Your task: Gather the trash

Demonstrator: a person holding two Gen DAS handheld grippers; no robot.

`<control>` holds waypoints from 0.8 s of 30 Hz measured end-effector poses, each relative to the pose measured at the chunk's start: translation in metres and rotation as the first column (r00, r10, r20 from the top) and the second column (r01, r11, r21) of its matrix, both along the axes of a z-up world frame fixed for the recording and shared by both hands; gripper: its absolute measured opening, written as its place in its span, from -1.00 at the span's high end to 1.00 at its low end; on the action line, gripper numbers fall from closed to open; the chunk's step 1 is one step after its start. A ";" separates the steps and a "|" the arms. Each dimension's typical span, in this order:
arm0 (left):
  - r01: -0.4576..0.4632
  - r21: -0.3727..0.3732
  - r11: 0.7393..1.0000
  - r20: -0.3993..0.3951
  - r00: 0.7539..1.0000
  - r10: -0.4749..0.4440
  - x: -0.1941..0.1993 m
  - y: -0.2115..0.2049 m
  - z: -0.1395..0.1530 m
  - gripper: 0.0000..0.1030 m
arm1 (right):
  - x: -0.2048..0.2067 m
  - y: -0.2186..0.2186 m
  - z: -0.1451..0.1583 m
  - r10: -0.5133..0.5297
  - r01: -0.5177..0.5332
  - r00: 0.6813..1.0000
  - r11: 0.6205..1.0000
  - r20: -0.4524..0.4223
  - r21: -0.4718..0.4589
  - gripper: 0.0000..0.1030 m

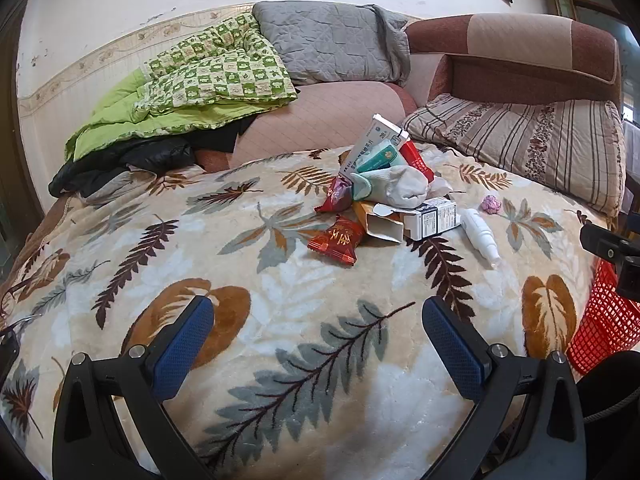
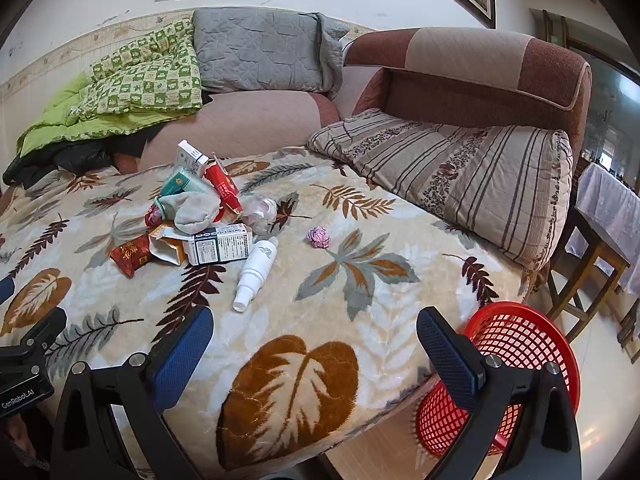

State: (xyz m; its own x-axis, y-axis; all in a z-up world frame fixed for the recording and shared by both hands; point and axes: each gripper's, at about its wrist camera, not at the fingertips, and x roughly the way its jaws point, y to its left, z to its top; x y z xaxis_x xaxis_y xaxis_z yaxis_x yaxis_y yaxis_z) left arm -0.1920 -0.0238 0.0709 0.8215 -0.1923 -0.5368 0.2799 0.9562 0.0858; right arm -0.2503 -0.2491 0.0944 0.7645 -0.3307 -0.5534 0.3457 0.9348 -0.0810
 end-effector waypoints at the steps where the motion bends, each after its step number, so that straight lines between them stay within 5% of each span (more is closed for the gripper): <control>1: 0.000 0.000 1.000 -0.001 1.000 0.000 0.000 0.000 0.000 -1.00 | 0.000 0.000 0.000 -0.001 0.001 1.000 1.000 0.000 -0.001 -0.99; 24: 0.029 -0.014 0.999 -0.050 0.998 -0.030 0.002 -0.009 -0.005 -1.00 | 0.001 -0.004 -0.001 0.005 -0.004 1.000 1.000 -0.011 0.029 -0.99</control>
